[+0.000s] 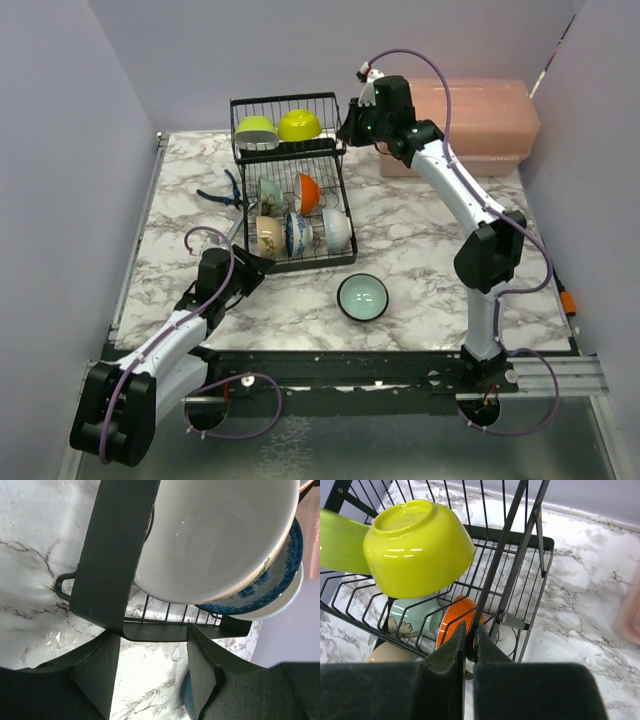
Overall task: Load the bowls into the dish rack
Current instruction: Adjust the dish rack at the center of the board.
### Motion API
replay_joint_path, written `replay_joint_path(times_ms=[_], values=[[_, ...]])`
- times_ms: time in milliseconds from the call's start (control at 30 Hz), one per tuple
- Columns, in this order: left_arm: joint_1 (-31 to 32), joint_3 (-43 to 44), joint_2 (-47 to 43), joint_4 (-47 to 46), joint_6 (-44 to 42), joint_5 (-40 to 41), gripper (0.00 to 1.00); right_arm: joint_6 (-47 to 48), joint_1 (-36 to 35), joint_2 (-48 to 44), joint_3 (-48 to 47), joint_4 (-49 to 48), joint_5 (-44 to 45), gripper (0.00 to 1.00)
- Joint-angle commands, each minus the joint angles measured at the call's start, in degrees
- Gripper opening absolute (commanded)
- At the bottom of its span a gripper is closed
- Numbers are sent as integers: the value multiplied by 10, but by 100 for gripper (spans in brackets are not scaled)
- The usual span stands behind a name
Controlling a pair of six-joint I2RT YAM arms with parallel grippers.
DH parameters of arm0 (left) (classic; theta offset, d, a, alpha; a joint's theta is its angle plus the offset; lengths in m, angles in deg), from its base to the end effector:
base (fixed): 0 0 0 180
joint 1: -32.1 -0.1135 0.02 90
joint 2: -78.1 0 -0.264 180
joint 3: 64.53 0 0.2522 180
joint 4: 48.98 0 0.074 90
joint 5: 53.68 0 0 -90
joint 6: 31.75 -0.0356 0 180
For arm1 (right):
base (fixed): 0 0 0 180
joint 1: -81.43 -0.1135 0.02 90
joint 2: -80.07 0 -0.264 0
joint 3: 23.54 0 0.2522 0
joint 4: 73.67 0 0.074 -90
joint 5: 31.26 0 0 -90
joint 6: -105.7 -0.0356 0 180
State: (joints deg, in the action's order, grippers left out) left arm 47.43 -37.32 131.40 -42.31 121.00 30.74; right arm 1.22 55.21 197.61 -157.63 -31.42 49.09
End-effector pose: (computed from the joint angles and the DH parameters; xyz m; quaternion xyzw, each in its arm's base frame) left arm 0.1734 -0.0511 0.1550 -0.3312 0.8121 -0.3345 0.3447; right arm 0.4299 0.2184 0.3721 -0.1308 0.8347 0.2512 0.4724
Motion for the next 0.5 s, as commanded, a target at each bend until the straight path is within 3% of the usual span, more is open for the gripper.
replay_joint_path(times_ms=[0,467], values=[[-16,-6,33,17,-63,68,15,16,5,-33,34,48,18,0],[-83,65,127,-1,-122,56,13,11,4,-116,112,70,-6,0]])
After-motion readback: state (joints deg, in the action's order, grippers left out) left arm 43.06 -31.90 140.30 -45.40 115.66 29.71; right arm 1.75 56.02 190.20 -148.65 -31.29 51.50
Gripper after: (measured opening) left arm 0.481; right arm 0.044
